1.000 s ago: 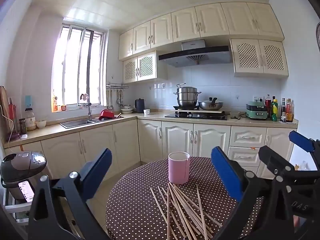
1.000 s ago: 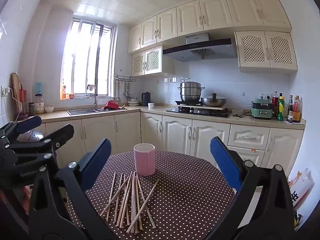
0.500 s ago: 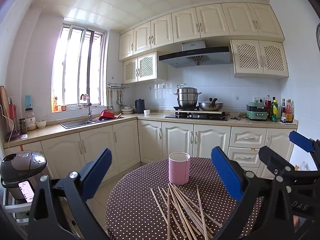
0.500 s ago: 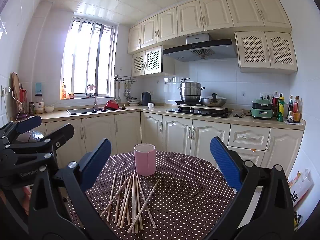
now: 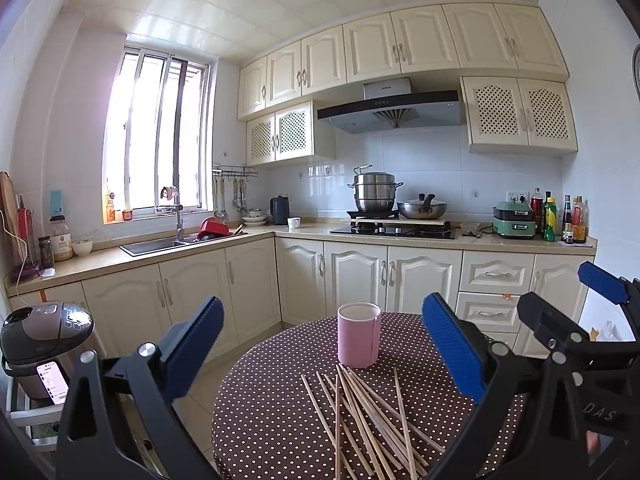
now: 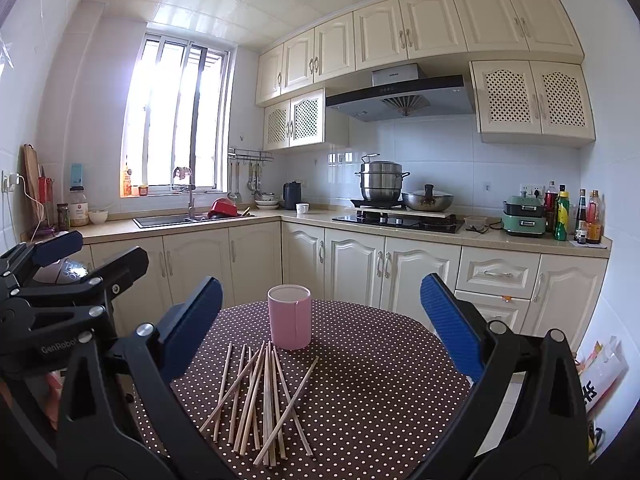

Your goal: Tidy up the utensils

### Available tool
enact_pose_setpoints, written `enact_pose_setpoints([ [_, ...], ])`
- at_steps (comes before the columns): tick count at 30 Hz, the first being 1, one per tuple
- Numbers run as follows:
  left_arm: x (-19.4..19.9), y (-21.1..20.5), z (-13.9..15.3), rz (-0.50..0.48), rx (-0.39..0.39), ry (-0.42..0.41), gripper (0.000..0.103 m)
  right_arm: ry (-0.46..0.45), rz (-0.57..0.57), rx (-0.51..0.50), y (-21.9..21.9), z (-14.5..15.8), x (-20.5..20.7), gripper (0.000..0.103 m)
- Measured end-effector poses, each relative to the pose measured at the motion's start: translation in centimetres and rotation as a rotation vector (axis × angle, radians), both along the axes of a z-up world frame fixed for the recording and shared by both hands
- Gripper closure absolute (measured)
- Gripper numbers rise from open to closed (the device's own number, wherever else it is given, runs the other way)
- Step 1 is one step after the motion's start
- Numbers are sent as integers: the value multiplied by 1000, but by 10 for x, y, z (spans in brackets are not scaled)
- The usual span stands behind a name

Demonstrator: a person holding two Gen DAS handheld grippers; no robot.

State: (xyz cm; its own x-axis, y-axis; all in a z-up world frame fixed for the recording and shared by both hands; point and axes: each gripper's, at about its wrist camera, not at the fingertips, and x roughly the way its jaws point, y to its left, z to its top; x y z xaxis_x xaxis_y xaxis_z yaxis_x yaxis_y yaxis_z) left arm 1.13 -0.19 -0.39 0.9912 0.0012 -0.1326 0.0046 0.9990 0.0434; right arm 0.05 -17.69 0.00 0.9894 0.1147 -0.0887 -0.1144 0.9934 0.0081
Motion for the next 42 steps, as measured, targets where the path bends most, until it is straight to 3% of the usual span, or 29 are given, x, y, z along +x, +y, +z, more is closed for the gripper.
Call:
enact_pose_setpoints([
  [42,5,0,-4,3,5,21,5,19,4,3,3,-7,11,6],
])
